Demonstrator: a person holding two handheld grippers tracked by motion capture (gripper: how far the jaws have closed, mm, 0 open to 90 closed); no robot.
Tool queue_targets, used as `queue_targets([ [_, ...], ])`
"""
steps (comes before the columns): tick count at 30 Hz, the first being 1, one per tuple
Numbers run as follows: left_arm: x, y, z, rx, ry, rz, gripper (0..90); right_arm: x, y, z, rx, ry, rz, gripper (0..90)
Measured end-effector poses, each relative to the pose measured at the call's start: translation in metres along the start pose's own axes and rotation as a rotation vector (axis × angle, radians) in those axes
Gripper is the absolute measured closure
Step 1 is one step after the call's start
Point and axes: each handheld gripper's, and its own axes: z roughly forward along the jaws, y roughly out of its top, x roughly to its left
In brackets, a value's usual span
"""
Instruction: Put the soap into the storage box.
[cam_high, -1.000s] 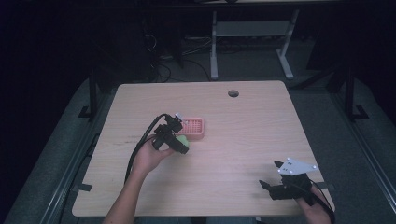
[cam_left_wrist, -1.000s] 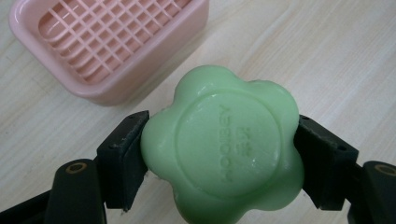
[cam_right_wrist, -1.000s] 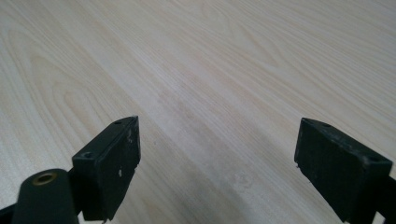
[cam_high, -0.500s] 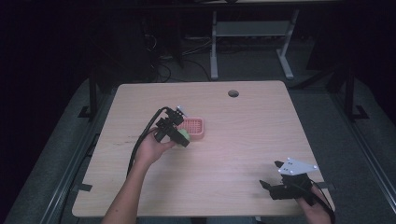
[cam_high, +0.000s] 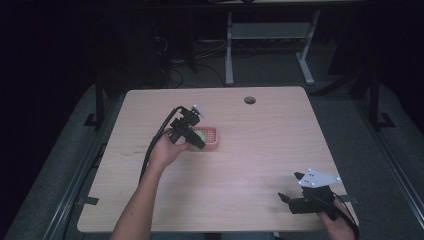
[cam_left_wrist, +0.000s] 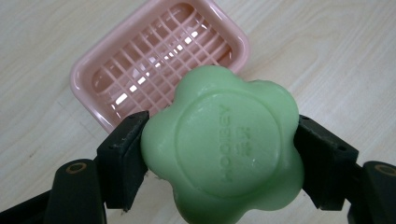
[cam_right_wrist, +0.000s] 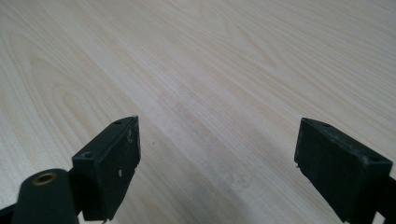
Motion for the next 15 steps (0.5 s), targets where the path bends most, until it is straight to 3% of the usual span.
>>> queue_targets([
  [15,0.011,0.023,0.008,-0.002,0.003,-0.035,26.3,0.000,0.000,0.000,-0.003,0.003,0.007,13.8],
])
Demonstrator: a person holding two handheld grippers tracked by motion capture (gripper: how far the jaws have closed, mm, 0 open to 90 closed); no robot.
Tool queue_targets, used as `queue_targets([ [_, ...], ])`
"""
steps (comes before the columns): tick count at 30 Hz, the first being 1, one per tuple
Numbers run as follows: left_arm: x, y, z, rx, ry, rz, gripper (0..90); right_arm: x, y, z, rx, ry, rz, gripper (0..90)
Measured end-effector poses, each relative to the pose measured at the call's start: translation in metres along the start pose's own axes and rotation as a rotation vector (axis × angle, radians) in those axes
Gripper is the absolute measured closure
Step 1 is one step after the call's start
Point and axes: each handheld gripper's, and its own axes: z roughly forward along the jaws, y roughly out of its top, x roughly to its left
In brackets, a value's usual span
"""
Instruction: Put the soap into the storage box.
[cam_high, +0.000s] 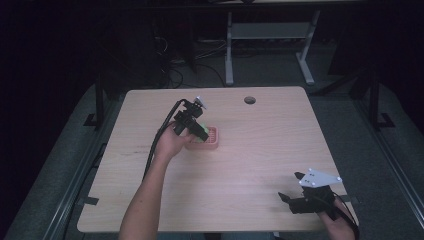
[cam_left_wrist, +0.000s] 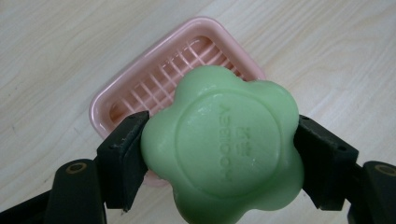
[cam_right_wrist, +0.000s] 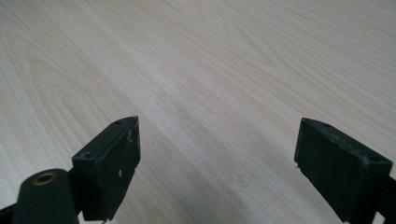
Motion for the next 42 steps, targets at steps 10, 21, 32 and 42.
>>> queue_targets([
  [10,0.007,0.005,0.021,0.023,0.009,-0.025,26.3,0.000,0.000,0.000,0.002,-0.001,-0.003,13.8],
  [21,0.010,0.009,0.033,0.030,0.006,-0.057,26.3,0.000,0.000,0.000,0.002,-0.002,-0.004,13.8],
  [32,0.018,0.010,0.042,0.033,0.015,-0.114,26.2,0.000,0.000,0.000,0.000,-0.001,-0.002,13.8],
  [42,0.019,0.011,0.048,0.035,0.021,-0.138,26.1,0.000,0.000,0.000,0.003,-0.001,-0.005,13.8],
])
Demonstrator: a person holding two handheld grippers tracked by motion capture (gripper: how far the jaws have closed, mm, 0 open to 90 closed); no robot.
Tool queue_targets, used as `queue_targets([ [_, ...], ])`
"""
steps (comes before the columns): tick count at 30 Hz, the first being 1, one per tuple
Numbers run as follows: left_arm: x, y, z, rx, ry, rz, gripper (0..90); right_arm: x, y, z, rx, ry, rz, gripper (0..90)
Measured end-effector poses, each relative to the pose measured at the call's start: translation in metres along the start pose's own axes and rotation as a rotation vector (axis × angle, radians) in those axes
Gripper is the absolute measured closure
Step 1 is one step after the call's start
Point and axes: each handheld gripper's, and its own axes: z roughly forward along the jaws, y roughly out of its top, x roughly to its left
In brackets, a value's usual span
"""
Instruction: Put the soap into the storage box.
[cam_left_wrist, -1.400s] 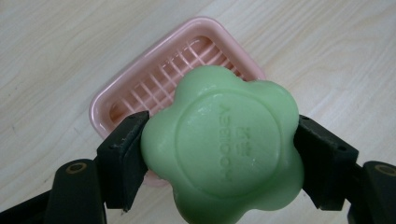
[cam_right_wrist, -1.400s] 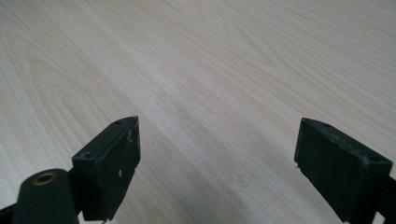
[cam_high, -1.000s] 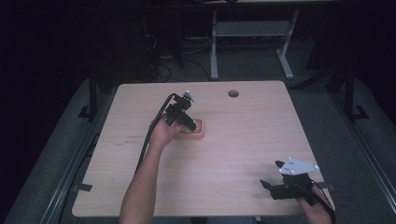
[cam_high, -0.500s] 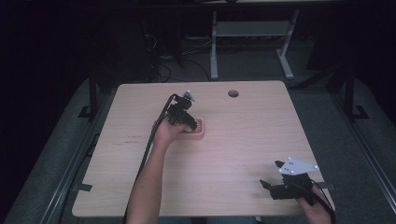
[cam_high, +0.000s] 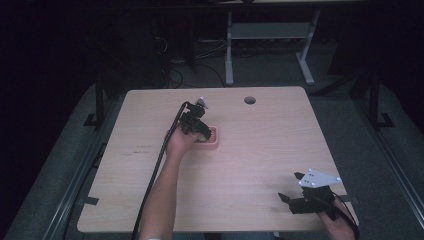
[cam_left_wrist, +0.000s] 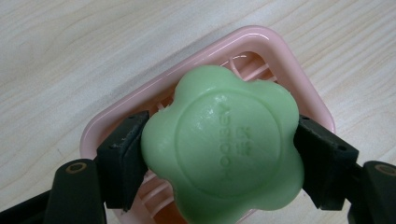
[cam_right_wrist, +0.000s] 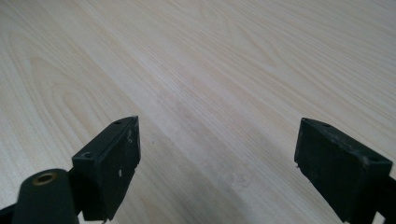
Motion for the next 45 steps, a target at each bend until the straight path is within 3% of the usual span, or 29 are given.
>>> queue_targets([
  [10,0.000,0.001,0.005,0.015,0.013,0.007,26.1,0.000,0.000,0.000,0.001,0.001,-0.001,13.8],
  [17,0.001,-0.001,0.008,0.009,0.008,-0.017,25.9,0.000,0.000,0.000,0.000,0.002,-0.002,13.8],
  [20,0.000,-0.001,0.008,0.020,0.025,0.005,25.7,0.000,0.000,0.000,-0.002,0.001,-0.001,13.8],
  [45,-0.001,-0.004,-0.009,-0.017,0.036,0.028,21.9,0.000,0.000,0.001,0.002,0.001,-0.013,13.8],
])
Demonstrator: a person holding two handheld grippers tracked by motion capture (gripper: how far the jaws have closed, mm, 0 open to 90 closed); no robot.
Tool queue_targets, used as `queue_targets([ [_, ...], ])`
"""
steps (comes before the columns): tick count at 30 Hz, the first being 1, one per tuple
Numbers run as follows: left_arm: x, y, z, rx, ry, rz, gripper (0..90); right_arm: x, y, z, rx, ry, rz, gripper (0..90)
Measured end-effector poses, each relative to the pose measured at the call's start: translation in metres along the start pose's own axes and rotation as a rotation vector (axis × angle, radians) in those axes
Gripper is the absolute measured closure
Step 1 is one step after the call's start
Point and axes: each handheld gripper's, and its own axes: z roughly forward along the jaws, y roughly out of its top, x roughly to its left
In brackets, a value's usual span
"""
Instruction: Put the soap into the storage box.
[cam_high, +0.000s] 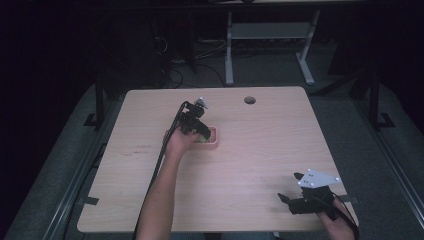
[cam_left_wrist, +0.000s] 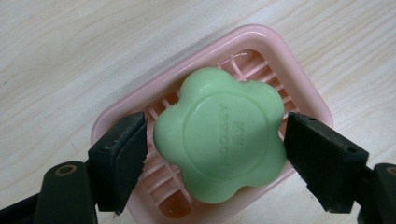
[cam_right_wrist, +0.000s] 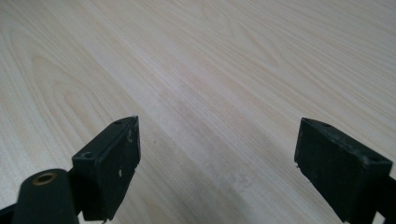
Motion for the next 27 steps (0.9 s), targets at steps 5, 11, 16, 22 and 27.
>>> queue_targets([
  [5,0.000,-0.001,-0.003,-0.006,-0.012,-0.004,20.5,0.001,0.000,0.000,0.003,0.001,0.011,13.8],
  [11,-0.004,-0.002,-0.003,-0.006,-0.004,0.007,20.0,0.001,0.000,0.000,0.005,0.000,0.013,13.8],
  [16,-0.006,-0.002,-0.005,-0.009,0.007,0.021,19.9,0.001,0.000,0.001,0.008,0.000,0.011,13.8],
  [22,-0.009,-0.003,-0.006,-0.005,0.011,0.037,19.7,0.000,0.000,0.002,0.014,-0.001,0.006,13.8],
  [27,-0.009,-0.006,-0.011,-0.026,0.012,0.034,20.0,0.000,0.000,0.001,0.008,-0.005,0.009,13.8],
])
